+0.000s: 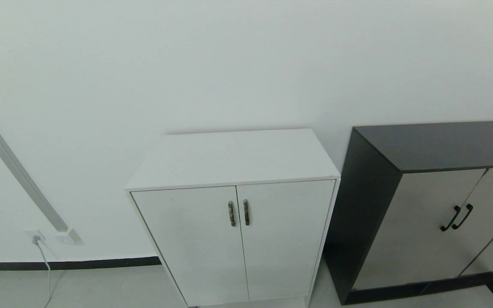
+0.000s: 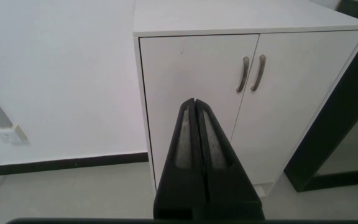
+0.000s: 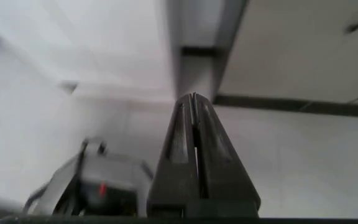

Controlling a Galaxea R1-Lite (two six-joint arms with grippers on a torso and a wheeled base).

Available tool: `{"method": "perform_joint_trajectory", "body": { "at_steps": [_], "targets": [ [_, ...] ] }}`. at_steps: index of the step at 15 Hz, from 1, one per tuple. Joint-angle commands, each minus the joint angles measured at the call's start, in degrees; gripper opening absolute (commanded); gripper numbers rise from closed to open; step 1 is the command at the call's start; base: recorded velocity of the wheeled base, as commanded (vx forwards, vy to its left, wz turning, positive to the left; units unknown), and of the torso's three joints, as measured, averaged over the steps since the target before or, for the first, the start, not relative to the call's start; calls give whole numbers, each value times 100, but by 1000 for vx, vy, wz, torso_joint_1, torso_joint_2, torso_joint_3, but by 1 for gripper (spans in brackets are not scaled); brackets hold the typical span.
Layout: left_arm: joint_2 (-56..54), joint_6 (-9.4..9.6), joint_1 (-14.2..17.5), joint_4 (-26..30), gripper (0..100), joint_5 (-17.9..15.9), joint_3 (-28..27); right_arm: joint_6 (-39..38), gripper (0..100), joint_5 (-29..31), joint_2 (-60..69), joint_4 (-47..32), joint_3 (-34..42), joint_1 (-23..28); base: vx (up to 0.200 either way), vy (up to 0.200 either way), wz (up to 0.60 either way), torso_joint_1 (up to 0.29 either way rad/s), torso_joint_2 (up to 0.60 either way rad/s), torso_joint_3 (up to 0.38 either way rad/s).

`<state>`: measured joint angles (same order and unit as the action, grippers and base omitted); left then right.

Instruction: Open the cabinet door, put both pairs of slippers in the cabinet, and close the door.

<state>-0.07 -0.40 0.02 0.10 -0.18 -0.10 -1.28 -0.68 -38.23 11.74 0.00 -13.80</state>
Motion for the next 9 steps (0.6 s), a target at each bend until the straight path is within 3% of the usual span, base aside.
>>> {"method": "perform_joint_trajectory", "body": {
  "at_steps": [1,9],
  "targets": [
    [7,-4,6,-1,0,1,1,5,0,-178,826,-418,0,-79,0,0,0,0,0,0],
    [7,5,6,-1,0,1,1,154,0,-187,1485,-1227,0,-220,0,0,0,0,0,0]
  ]
}}
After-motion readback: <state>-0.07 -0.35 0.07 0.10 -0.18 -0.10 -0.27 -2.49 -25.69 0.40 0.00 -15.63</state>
